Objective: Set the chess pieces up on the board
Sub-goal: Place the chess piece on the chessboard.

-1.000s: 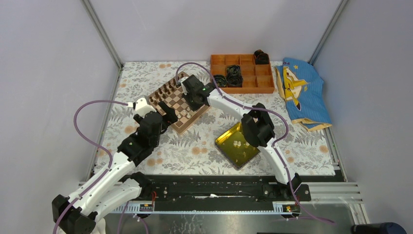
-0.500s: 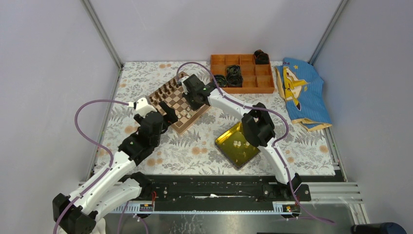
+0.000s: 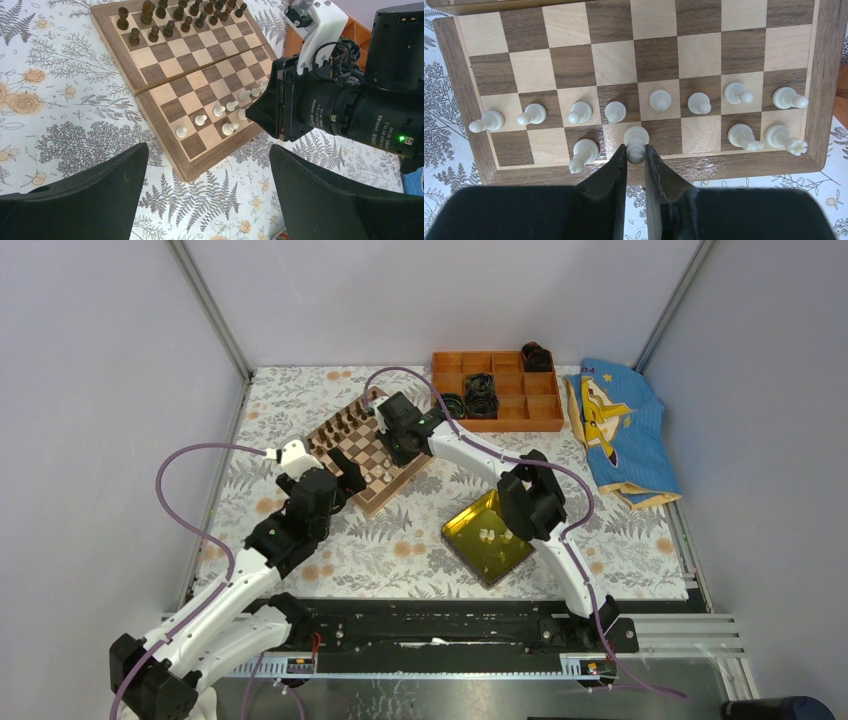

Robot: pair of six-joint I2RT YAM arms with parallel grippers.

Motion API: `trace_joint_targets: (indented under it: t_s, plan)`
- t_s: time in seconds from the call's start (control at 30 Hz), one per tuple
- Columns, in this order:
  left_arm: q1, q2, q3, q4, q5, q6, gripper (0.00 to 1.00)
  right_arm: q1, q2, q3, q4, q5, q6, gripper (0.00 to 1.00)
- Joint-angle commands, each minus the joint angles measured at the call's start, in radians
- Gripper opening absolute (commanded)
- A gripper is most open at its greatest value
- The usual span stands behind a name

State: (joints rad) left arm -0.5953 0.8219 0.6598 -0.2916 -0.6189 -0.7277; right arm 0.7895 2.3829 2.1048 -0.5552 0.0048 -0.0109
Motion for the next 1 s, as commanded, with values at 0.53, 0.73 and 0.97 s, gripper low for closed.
trace_joint_targets:
  t_s: [0.53,0.73,0.97]
  plan:
    - [-0.008,-0.003,0.018,0.017,-0.027,0.003,0.99,0.010,-0.087,-0.051,-0.030,-0.060,-0.017,0.05]
    - [-0.008,-0.007,0.016,0.017,-0.028,0.002,0.99,0.016,-0.079,-0.043,-0.036,-0.060,-0.018,0.07]
    - [-0.008,-0.007,0.015,0.018,-0.027,0.001,0.99,0.022,-0.079,-0.045,-0.035,-0.065,-0.018,0.20]
